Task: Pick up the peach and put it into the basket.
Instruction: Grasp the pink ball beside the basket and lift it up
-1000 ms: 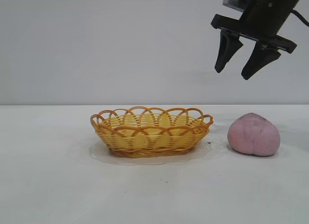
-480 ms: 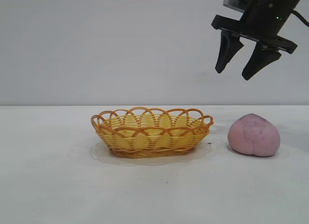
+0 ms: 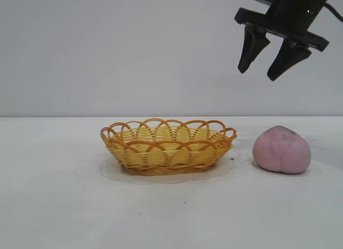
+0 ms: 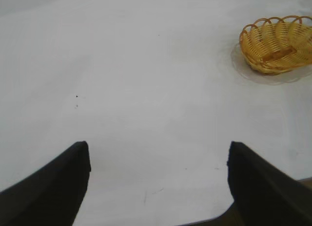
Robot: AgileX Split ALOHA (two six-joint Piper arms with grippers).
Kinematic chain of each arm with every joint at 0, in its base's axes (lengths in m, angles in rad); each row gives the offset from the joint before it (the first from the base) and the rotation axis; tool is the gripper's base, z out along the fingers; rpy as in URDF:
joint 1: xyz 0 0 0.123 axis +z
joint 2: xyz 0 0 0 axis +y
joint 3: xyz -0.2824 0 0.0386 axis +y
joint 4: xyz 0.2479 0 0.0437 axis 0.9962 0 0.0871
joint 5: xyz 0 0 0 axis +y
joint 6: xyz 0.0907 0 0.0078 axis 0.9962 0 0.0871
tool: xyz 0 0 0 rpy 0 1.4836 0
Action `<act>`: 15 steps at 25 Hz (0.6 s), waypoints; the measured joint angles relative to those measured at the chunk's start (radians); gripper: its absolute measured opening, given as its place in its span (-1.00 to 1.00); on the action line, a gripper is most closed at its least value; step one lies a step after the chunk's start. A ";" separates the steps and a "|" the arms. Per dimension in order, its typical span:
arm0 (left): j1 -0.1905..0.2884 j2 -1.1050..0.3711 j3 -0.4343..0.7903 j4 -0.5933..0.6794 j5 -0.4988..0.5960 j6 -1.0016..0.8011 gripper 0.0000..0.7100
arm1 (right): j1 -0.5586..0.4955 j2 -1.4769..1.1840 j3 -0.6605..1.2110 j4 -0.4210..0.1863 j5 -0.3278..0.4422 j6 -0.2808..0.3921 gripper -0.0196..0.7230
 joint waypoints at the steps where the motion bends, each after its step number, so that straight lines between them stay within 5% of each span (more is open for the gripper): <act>1: 0.009 0.000 0.000 0.000 0.000 0.000 0.52 | 0.000 -0.005 0.000 0.000 0.003 0.000 0.18; 7: 0.095 0.000 0.000 0.000 0.000 0.000 0.52 | 0.000 -0.018 0.000 -0.017 0.048 -0.017 0.18; 15: 0.095 0.000 0.000 -0.002 0.000 0.000 0.52 | 0.000 -0.033 0.000 -0.128 0.122 -0.019 0.18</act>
